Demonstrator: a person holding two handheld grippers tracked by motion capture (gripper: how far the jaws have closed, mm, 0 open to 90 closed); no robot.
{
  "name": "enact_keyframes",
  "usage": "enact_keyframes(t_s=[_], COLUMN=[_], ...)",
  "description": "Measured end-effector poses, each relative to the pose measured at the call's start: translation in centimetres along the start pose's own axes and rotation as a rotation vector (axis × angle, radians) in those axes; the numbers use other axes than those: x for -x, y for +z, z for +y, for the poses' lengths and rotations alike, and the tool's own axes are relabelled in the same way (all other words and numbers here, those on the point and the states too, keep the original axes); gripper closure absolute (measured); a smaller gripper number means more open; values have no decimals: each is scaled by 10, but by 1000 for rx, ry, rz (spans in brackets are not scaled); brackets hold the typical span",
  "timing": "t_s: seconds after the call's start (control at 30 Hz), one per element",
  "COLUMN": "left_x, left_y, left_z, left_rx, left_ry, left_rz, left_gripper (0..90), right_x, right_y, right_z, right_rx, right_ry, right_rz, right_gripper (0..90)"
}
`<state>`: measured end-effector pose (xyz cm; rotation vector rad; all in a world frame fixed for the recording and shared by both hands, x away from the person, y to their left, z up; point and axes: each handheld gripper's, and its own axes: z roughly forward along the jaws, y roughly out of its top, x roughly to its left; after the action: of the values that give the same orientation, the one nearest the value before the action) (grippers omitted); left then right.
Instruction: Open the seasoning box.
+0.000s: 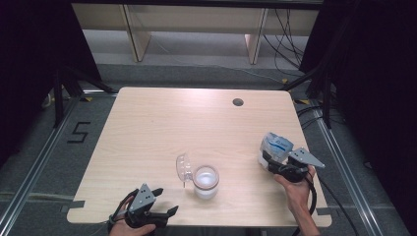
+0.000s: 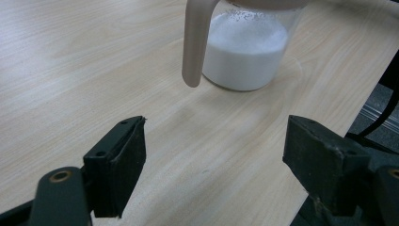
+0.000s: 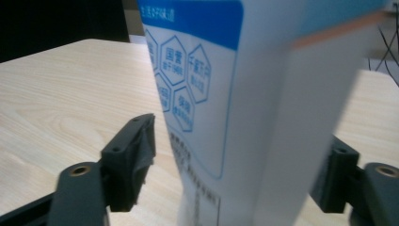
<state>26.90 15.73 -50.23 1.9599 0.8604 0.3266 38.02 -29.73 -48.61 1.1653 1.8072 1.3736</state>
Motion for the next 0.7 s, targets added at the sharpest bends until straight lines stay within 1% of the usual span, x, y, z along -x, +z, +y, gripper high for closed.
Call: enact_keyframes(t_s=[0.03,0.07,0.1,0.13,0.17,0.2,0.23,0.27,0.3,0.33,0.37,0.4,0.43,0.47,0.5,0.53,0.57,0.6,0.63,0.67,0.7], left_x=[0,-1,0,0,0,2,2,2,1,1,0,0,0,0,0,0,0,0,0,0,0], left_y=[0,-1,0,0,0,1,0,1,1,1,0,0,0,0,0,0,1,1,1,1,1], left_z=[0,0,0,0,0,-1,-1,-1,0,0,0,0,0,0,0,0,0,0,0,0,0], left_rx=[1,-22,-3,-6,-6,-5,-7,-6,-5,-6,-7,-7,-7,-7,-7,-7,-7,-8,-6,-6,-6], left_ry=[0,21,1,8,3,-25,-23,-27,-14,-7,2,6,6,6,5,5,5,5,2,1,1], left_rz=[1,3,1,0,0,-8,-9,-10,-6,-5,-6,-6,-5,-5,-5,-6,-6,-7,-8,-8,-7], left_gripper=[212,212,212,212,212,212,213,212,212,212,212,212,212,212,212,212,212,212,212,212,212], right_x=[-2,-4,-4,-6,-7,-6,-6,-7,-7,-10,-13,-13,-11,-13,-15,-17,-16,-19,-19,-21,-21], right_y=[-3,-6,-8,-12,-16,-18,-20,-22,-24,-26,-29,-31,-31,-33,-34,-36,-39,-42,-43,-46,-48], right_z=[0,0,0,1,1,0,1,0,0,0,0,0,0,0,-1,-1,-1,-1,-1,-2,-2], right_rx=[-11,-13,-17,-33,-29,-25,-43,-29,-28,-38,-53,-55,-41,-47,-49,-52,-64,-68,-69,-66,-81], right_ry=[27,53,36,45,34,1,-10,-6,-4,10,9,1,-32,-29,-13,5,-46,-36,-40,-41,-46], right_rz=[-17,-25,-21,-35,-40,-41,-49,-44,-39,-38,-55,-43,-35,-41,-48,-30,-50,-46,-40,-47,-45], right_gripper=[252,250,250,246,242,243,241,241,240,238,234,233,233,232,228,220,215,220,219,214,207])
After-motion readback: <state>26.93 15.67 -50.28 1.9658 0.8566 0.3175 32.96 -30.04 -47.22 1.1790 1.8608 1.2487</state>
